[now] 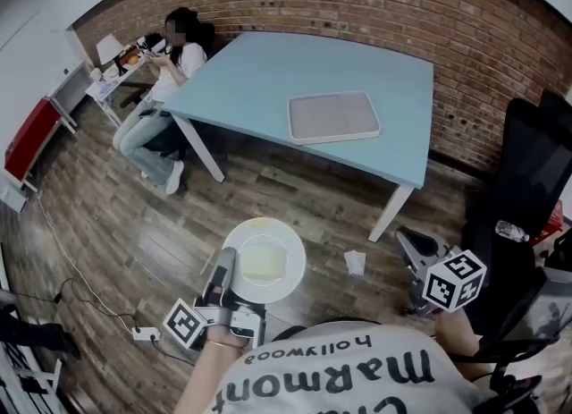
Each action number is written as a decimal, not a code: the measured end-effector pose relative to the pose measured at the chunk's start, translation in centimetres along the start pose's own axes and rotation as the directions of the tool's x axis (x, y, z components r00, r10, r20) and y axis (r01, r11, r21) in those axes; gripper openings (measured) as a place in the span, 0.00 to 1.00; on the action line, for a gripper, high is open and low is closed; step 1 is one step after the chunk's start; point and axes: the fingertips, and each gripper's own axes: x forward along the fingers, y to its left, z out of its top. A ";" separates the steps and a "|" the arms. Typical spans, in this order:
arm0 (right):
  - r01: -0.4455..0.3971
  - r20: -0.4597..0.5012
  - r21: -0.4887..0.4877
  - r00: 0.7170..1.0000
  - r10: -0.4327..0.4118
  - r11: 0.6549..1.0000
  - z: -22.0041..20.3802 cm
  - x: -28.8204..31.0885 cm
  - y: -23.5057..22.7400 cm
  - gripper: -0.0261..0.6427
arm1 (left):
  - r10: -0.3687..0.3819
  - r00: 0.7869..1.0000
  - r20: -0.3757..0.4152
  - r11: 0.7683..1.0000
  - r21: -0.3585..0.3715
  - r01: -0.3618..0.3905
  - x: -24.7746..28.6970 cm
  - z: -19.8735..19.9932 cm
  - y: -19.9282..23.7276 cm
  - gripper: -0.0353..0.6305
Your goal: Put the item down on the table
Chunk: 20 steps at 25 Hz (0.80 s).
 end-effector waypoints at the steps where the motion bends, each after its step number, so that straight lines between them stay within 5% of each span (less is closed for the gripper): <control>1: 0.000 -0.002 0.003 1.000 0.000 1.000 0.0 0.1 -0.1 0.06 | 0.002 1.000 -0.002 1.000 -0.001 -0.002 0.2 -0.1 0.1 0.10; 20: 0.008 -0.001 0.040 1.000 -0.008 0.999 1.1 4.7 -2.5 0.06 | 0.046 0.999 -0.017 0.999 -0.005 -0.047 6.0 1.6 2.8 0.10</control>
